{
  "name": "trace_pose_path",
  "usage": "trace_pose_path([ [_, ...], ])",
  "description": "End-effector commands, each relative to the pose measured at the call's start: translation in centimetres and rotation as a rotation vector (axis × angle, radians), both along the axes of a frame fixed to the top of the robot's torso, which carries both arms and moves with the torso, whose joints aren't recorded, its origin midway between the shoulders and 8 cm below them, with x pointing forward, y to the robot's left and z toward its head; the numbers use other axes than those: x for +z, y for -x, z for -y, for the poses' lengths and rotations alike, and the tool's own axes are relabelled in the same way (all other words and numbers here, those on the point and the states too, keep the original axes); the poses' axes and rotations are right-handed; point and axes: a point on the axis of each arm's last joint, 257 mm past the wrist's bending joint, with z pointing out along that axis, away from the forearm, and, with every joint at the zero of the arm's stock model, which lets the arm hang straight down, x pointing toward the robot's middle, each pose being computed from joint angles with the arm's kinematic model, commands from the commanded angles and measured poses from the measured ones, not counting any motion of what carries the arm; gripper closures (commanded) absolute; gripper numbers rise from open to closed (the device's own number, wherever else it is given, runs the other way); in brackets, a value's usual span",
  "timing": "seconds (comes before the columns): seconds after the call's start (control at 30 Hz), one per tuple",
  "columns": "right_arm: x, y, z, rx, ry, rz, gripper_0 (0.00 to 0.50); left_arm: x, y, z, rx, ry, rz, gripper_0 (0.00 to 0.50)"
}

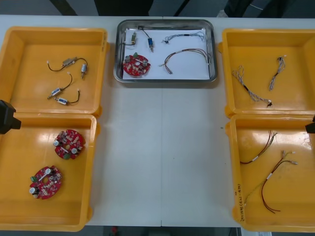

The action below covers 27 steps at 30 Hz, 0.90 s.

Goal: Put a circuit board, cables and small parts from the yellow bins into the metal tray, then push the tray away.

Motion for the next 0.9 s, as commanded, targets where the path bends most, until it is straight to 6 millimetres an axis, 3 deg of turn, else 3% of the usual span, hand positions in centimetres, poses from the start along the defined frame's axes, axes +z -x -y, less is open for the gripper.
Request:
trace_pose_path([
  [0.03,-1.1,2.1,1.1,-0.052,-0.012,-0.026,0.000,1.4,0.4,-1.7,-0.046,-0.088,0.016,0.000],
  [0.17,-1.9,2.7,1.1,-0.065,-0.024,-0.044,0.000,1.4,0.4,-1.7,-0.046,-0.088,0.016,0.000],
  [0.47,-1.3,1.9,0.3,-0.083,-0.079,-0.010,0.000,1.4,0.4,-1.7,-0.046,-0.088,0.016,0.000],
  [0.9,-1.9,1.5,-0.4,-0.139,-0.128,0.000,0.000,1.4,0.4,-1.7,-0.046,-0.088,0.016,0.000],
])
